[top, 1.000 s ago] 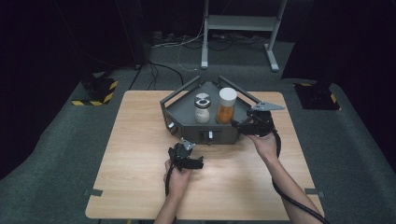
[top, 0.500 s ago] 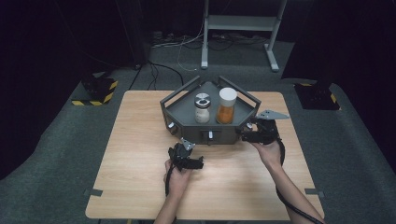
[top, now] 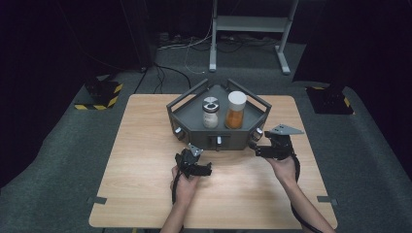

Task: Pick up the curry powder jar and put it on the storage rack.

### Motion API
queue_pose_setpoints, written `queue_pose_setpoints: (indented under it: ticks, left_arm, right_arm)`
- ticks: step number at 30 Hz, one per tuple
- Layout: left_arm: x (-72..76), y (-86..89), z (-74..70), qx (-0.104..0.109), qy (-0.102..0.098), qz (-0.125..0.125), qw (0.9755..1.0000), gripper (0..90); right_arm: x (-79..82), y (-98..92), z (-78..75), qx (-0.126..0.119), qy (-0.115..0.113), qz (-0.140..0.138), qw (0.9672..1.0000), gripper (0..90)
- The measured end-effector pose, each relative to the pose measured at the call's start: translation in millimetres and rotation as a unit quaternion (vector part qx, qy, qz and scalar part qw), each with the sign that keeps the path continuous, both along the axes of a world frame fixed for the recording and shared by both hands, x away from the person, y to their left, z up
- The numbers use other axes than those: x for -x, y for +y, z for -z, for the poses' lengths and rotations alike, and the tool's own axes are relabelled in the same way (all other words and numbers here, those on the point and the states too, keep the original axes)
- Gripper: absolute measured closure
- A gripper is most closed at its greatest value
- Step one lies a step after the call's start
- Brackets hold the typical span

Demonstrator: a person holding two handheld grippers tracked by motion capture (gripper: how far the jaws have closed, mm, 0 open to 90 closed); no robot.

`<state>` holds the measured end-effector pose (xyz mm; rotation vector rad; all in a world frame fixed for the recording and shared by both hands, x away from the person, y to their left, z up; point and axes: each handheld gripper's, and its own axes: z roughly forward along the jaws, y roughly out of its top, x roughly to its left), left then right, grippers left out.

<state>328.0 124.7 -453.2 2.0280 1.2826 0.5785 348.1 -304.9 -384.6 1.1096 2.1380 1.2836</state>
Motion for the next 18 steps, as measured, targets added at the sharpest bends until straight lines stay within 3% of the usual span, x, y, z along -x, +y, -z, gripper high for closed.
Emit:
queue_pose_setpoints:
  ticks: [18]
  left_arm:
    - [0.0,-0.1,0.0,0.0,0.0,0.0,1.0,5.0]
  right_arm:
    - [9.0,-8.3,30.3,0.016,0.029,0.023,0.9992,17.3]
